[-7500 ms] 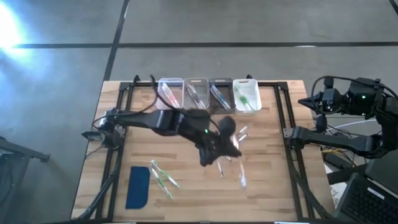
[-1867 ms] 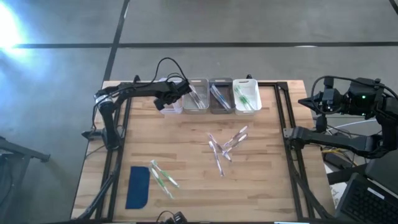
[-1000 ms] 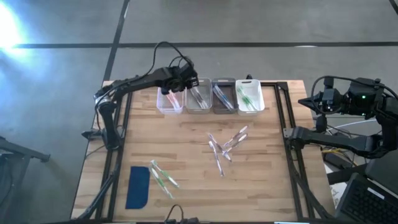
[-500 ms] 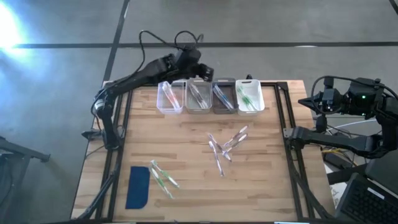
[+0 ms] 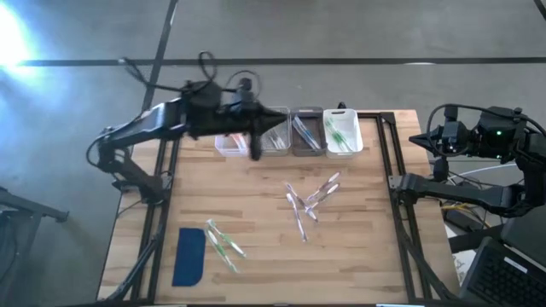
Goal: Pick & Place Toothbrushes
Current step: Put the green toothbrush into the white bin
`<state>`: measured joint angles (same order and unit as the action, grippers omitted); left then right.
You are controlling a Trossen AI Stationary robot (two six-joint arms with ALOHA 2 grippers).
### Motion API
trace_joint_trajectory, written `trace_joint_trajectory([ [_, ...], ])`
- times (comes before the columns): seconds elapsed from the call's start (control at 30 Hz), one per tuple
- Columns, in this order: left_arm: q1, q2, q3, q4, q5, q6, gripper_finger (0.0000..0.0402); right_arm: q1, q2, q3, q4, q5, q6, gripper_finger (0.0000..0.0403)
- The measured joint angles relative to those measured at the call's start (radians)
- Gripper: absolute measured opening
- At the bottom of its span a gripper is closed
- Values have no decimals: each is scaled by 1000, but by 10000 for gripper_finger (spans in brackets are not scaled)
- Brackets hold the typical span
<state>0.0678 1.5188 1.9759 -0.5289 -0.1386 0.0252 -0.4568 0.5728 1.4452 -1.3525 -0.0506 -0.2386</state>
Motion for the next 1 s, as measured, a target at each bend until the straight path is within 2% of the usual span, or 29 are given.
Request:
trace_joint_trajectory([
  [0.13,-61,-79,0,-102,-44,2,4,0,0,0,0,0,0,8],
  [0.33,-142,-179,-1,-271,-169,0,6,0,0,0,0,0,2,8],
  [0.57,-188,-260,-14,-399,-185,8,5,0,0,0,0,0,0,8],
  [0.73,-190,-341,-130,-413,-185,21,4,0,0,0,0,0,0,8],
  [0.87,-197,-425,-240,-396,-185,-33,4,0,0,0,0,0,0,8],
  [1.0,-228,-534,-380,-313,-186,-54,3,0,0,0,0,0,0,8],
])
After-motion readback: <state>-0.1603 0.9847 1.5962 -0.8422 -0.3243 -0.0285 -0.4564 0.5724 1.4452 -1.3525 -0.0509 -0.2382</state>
